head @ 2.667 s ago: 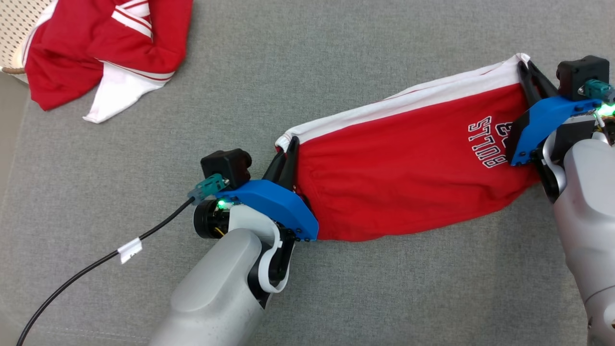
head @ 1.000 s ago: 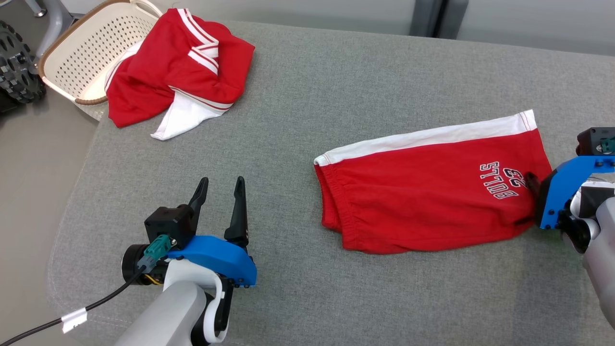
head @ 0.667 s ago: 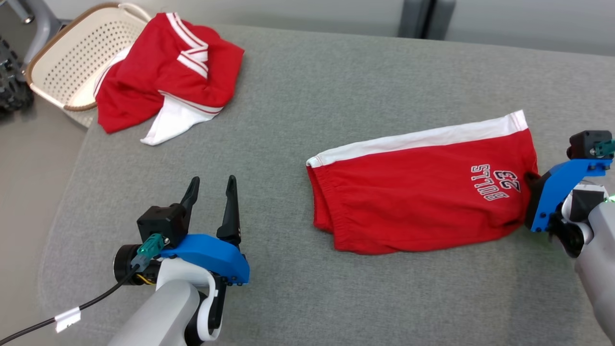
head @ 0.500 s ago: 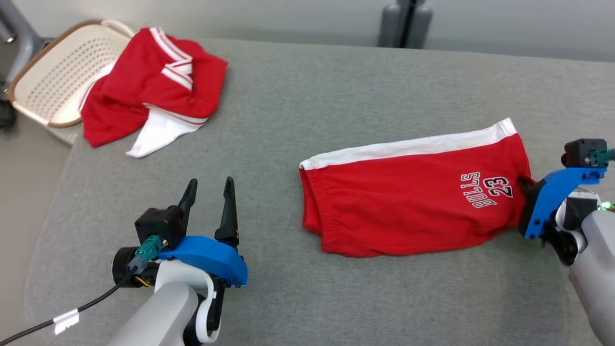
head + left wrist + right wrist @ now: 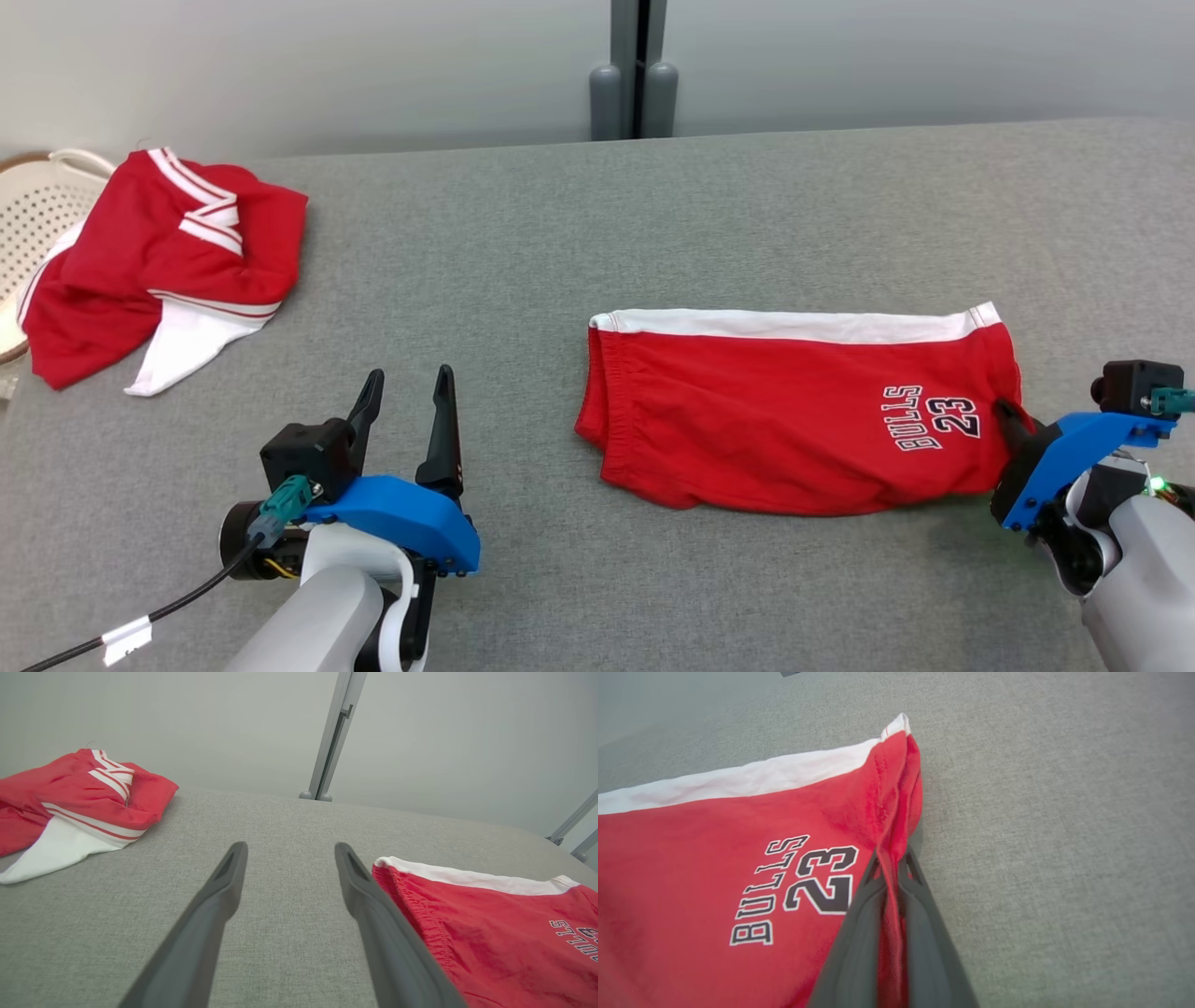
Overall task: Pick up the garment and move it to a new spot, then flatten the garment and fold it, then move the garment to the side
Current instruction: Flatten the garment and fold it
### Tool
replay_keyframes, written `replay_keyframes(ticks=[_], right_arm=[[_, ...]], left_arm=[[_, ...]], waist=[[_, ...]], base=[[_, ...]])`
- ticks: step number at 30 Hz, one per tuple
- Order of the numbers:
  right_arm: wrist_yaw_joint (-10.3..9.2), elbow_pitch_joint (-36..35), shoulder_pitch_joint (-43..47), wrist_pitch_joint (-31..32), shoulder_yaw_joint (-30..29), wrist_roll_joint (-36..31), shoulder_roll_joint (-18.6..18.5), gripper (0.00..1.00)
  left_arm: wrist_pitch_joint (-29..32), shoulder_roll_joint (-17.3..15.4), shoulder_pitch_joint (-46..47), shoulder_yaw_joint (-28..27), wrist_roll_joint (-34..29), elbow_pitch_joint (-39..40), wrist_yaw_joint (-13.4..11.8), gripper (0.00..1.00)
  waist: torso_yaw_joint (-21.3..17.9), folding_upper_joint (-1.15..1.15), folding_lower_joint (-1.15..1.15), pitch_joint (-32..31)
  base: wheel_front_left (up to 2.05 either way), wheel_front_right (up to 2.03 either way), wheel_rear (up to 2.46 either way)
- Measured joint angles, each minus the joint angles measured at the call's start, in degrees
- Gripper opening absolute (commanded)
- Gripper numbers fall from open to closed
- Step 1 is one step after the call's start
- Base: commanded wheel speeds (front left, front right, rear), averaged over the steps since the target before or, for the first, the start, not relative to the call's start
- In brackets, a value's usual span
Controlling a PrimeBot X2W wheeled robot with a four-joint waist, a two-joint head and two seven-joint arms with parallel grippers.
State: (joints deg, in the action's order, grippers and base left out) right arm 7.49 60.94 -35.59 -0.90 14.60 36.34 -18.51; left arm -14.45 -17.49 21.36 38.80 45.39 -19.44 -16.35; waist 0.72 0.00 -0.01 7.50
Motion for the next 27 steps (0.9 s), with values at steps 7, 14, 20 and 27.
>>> replay_keyframes(ticks=[7,14,20,27], right_arm=[[-0.01,-0.13,0.6,-2.24,-0.48,0.15,0.74,0.0],[-0.01,-7.44,0.18,-2.1,2.72,0.2,2.93,0.0],[-0.01,-13.79,0.16,0.63,6.65,0.57,6.33,0.0],[-0.01,-14.83,0.23,3.02,9.85,0.41,11.59,0.0]], left_arm=[[0.23,0.04,-0.13,0.3,0.09,-0.04,-0.23,1.0],[0.22,0.23,-1.37,0.14,0.96,-0.53,-0.18,1.0],[0.13,0.33,-2.55,-0.26,1.16,-0.56,0.09,1.0],[-0.12,1.26,-2.71,-0.23,1.46,-0.71,0.3,1.0]], waist=[[-0.35,0.0,0.01,-0.85],[1.84,0.0,0.0,-2.24],[3.65,0.01,0.0,-3.15],[6.01,0.01,0.0,-3.2]], base=[[0.0,0.0,0.0],[0.0,0.0,0.0],[0.0,0.0,0.0],[0.0,0.0,0.0]])
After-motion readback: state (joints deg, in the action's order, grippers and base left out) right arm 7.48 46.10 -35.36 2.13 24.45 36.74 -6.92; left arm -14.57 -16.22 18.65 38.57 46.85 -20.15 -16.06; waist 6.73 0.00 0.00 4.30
